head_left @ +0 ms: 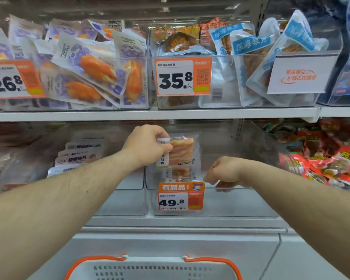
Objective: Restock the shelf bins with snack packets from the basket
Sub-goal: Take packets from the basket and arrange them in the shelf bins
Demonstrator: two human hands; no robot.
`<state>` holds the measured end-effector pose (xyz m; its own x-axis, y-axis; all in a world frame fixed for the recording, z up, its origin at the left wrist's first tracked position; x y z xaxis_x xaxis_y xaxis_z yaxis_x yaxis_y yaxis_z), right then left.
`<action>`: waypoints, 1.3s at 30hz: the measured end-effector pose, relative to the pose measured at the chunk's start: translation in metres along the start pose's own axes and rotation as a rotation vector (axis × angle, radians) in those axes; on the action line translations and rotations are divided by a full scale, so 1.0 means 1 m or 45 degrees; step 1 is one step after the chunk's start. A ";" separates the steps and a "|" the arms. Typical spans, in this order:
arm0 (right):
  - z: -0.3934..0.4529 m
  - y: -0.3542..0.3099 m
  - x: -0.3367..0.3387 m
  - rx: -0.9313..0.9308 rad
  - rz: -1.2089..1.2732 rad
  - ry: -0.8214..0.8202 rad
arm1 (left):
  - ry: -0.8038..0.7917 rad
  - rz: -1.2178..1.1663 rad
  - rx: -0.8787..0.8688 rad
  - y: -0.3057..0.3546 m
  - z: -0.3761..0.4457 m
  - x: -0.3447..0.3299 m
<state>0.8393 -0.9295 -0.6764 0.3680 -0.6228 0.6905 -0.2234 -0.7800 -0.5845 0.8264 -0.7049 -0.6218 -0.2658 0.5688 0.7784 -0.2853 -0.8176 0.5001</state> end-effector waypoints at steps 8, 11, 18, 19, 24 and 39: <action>0.058 -0.009 -0.030 -0.337 0.231 -0.285 | -0.113 0.003 0.102 -0.008 0.010 -0.009; 0.061 -0.009 -0.033 -0.365 0.045 -0.314 | -0.125 -0.009 0.124 -0.013 0.010 -0.011; 0.052 -0.003 -0.013 -0.155 0.352 0.092 | -0.237 0.013 0.112 -0.014 0.012 -0.013; 0.054 -0.004 -0.010 -0.088 0.466 0.141 | -0.233 0.039 0.111 -0.013 0.012 -0.014; 0.049 -0.009 -0.013 0.075 0.821 0.152 | -0.232 0.252 0.080 -0.005 0.011 -0.020; 0.046 -0.009 -0.023 0.011 0.945 0.064 | -0.431 1.450 -0.298 0.017 0.017 -0.052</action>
<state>0.8740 -0.9056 -0.7068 0.0815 -0.9880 0.1314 -0.3897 -0.1530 -0.9082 0.8511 -0.7501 -0.6473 -0.2288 -0.5468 0.8054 -0.2134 -0.7790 -0.5895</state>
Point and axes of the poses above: each hand's wrist, its own z-axis towards the middle knuckle, its own x-axis out of the back of the hand, y = z × x, the point moved 2 cm from there along z, towards the middle knuckle, and after that the axes turned 1 degree about -x, right-handed, at the moved point
